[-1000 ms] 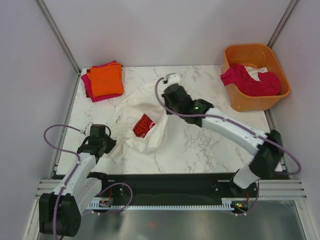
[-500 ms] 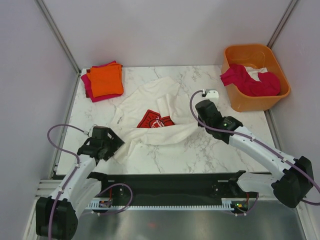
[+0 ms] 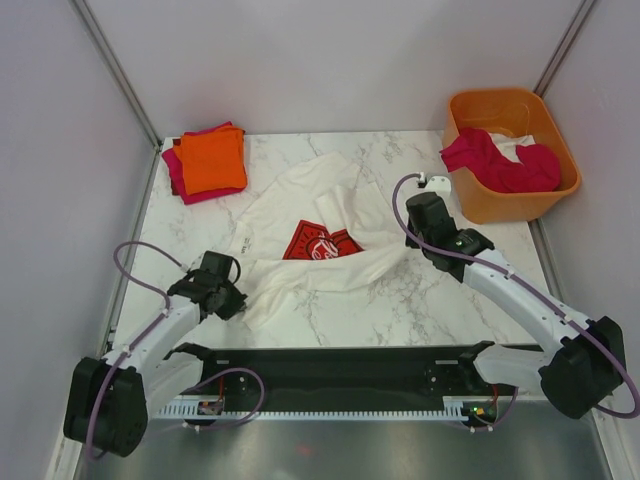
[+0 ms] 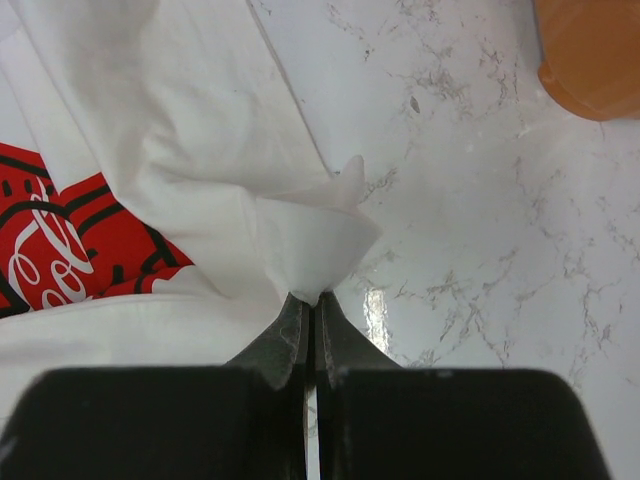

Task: Fold and stack the t-shirts
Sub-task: Flatten the tshirt out

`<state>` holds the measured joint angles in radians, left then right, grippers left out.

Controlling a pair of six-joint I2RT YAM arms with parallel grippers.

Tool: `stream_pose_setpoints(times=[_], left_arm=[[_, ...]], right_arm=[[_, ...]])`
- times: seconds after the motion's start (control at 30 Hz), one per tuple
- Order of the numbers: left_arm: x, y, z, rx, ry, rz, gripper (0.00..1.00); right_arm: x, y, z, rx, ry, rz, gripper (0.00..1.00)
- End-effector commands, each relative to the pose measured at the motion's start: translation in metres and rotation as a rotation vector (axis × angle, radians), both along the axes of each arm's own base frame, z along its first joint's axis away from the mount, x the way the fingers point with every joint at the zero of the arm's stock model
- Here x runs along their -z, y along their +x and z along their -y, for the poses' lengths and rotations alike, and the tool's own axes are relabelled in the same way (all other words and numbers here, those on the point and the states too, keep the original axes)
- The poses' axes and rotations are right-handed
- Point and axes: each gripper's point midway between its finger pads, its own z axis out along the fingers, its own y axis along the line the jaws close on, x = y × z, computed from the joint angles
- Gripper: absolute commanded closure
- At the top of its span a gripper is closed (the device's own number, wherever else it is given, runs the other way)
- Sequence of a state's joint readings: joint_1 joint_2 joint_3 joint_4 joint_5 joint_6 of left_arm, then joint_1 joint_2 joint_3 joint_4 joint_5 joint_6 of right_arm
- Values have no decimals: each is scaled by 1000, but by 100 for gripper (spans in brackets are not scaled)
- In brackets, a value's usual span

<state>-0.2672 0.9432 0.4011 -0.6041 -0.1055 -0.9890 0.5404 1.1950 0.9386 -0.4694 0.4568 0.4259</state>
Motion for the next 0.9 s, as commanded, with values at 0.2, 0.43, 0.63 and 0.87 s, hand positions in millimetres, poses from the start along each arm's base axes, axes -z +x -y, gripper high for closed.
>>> stream_pose_setpoints(times=[0.2, 0.43, 0.63, 0.87], left_arm=[[-10, 27, 3, 43, 42, 83, 98], [-66, 22, -7, 7, 59, 153, 23], [-48, 2, 3, -9, -2, 69, 0], [-31, -5, 3, -36, 9, 28, 0]], right_arm=[[-5, 8, -3, -16, 37, 31, 100], [-18, 8, -4, -21, 54, 63, 100], [-18, 8, -4, -24, 55, 62, 100], [-19, 9, -4, -27, 57, 65, 100]])
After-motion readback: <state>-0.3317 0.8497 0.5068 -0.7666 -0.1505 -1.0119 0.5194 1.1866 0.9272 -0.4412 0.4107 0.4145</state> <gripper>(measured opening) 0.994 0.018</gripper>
